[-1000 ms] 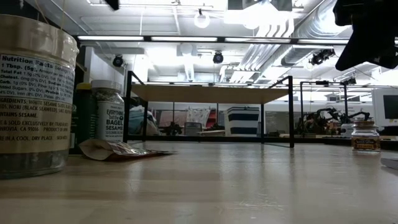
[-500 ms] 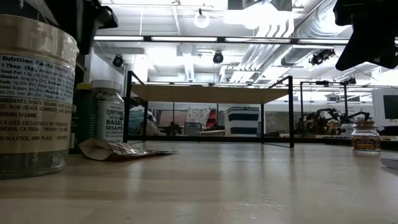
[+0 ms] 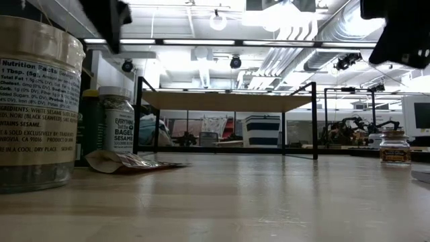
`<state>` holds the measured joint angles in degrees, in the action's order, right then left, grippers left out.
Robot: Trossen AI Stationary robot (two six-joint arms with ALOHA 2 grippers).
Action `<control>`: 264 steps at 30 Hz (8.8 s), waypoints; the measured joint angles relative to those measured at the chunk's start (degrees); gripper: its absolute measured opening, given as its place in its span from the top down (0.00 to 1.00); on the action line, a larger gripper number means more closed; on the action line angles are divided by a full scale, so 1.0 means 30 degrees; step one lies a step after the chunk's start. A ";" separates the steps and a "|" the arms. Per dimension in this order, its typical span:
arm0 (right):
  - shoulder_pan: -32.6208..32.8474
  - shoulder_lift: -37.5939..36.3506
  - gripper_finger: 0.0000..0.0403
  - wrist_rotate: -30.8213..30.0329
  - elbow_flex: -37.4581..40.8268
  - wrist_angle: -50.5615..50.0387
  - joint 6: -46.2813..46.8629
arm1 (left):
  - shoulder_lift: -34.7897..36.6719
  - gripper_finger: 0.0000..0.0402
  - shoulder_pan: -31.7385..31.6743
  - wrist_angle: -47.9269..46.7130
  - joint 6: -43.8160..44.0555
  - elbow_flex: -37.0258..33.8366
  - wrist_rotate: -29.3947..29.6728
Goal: Shelf spices
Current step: Adjust the shelf
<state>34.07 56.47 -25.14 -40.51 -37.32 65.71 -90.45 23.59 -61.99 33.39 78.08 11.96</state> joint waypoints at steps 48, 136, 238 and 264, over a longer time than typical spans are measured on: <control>-0.2952 0.5289 1.00 0.8016 -0.2048 -1.2454 0.1330 | 0.0007 0.67 -0.1374 0.3188 0.2362 -0.0015 0.1363; -1.0116 -0.0816 1.00 0.1324 0.1275 1.4068 -0.7278 | 0.2983 0.41 -0.0837 2.1085 0.4499 -0.5639 0.8734; -0.3236 -0.0188 1.00 0.0204 0.1282 0.7872 -0.5593 | 0.3119 0.36 -0.2231 0.4015 -0.0136 -0.2580 -0.1621; -1.8091 0.0082 1.00 0.2062 0.0690 1.1507 -0.6168 | 0.2462 1.00 -2.0382 0.8023 -0.6485 0.1341 0.3671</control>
<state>-20.21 56.71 -18.95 -38.44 -2.80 47.20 -83.07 -37.56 -37.92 13.94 82.11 22.98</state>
